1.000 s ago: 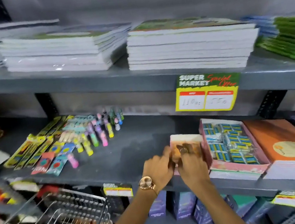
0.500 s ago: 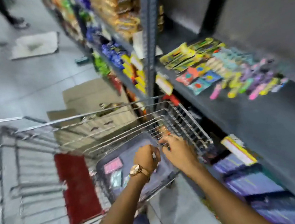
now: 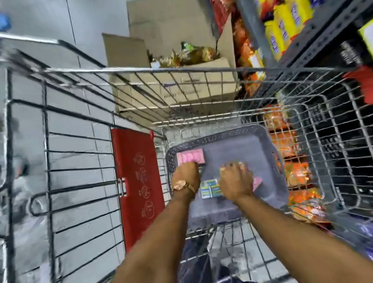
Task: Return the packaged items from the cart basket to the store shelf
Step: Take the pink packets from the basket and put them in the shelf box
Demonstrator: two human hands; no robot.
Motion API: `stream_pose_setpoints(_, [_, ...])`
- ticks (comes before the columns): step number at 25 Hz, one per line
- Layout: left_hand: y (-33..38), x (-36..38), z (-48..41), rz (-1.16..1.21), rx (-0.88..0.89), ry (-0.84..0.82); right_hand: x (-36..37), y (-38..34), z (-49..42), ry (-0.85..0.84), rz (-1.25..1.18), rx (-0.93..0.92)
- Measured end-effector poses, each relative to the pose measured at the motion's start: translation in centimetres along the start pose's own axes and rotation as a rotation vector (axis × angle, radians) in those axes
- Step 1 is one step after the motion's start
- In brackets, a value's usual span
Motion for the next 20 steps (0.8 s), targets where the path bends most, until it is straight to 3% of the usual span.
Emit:
stream_pose_setpoints(2, [-0.3,0.9,-2.9,-0.065,0.047,-0.020,1.2,3.5,-1.4,0.083,-0.013,0.151])
stream_pose_setpoints(4, [-0.5,1.9,-4.9,-0.182,0.111,-0.001,2.8,6.1,-2.6,0.062,0.003,0.235])
stream_pose_setpoints(7, [0.1,3.2,-6.3,-0.404,0.259,0.094,4.0,8.5,-3.9,0.063,0.032,0.267])
stream_pose_setpoints(10, [0.1,3.3,-6.5,-0.430,0.301,0.139,4.1,8.9,-4.0,0.014,-0.065,0.265])
stream_pose_setpoints(12, [0.3,2.7,-6.4,-0.398,0.282,0.153,3.5,8.5,-3.6,0.048,-0.200,0.291])
stream_pose_setpoints(15, [1.3,0.8,-5.0,-0.320,0.217,0.149,2.8,7.9,-2.1,0.043,-0.615,0.409])
stream_pose_setpoints(18, [2.4,-0.9,-2.5,-0.030,0.175,0.143,0.9,8.1,-0.3,0.043,-0.832,0.550])
stream_pose_setpoints(20, [3.7,-1.6,-0.2,0.245,0.108,0.127,-1.3,8.7,1.2,0.133,-0.984,0.569])
Point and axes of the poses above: each hand's wrist, its own z-axis away from the middle knuckle, its own x-axis out of the palm, y = z × x, the point moved 7 cm from there along -z, towards the middle knuckle, and after that the axes turned 7 degrees about -z, right-handed, at the moved point
